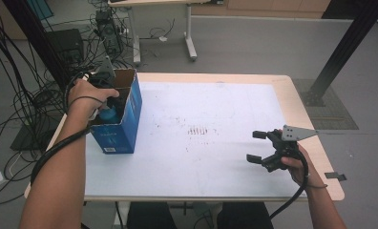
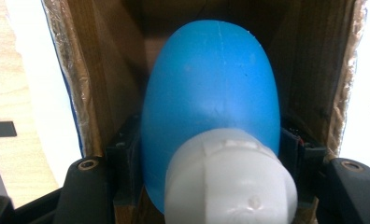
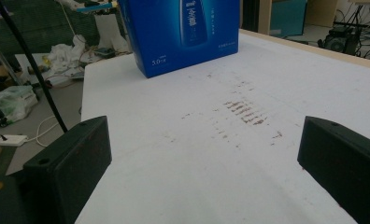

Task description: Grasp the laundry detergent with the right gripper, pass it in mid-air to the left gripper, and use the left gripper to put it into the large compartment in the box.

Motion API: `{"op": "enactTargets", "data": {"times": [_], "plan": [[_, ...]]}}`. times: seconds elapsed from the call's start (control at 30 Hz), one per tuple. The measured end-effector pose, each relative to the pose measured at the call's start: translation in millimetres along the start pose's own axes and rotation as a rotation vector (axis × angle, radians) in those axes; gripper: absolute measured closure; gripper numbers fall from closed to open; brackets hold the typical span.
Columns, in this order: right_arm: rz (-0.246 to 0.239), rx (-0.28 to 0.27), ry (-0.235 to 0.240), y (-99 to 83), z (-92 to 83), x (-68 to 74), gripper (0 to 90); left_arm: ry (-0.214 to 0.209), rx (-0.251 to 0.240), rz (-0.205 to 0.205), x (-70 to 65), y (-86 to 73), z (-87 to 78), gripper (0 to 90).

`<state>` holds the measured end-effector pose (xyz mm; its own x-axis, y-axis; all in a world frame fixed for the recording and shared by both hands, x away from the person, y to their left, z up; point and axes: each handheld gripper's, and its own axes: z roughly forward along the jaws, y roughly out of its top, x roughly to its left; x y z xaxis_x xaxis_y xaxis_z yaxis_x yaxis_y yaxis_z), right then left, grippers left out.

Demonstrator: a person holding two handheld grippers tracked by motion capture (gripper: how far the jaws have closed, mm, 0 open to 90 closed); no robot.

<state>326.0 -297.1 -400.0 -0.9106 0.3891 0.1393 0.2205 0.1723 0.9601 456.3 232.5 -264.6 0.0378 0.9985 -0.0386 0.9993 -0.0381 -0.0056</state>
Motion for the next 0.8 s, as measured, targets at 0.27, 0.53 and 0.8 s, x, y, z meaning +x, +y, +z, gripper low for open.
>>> {"op": "enactTargets", "data": {"times": [0.27, 0.53, 0.8], "plan": [[0.004, 0.0, -0.002, -1.5, 0.2, -0.3, 3.0, 0.0, 0.006, -0.001, -0.9, 0.4, 0.0, 37.3], [0.005, 0.001, -0.002, -2.0, 0.3, -0.7, 3.0, 0.0, 0.005, -0.001, -0.7, 0.4, 0.0, 37.3], [0.004, 0.0, -0.003, -1.5, 0.4, -0.6, 3.0, -0.006, 0.003, -0.003, 0.7, -0.1, 0.0, 37.2]]}}
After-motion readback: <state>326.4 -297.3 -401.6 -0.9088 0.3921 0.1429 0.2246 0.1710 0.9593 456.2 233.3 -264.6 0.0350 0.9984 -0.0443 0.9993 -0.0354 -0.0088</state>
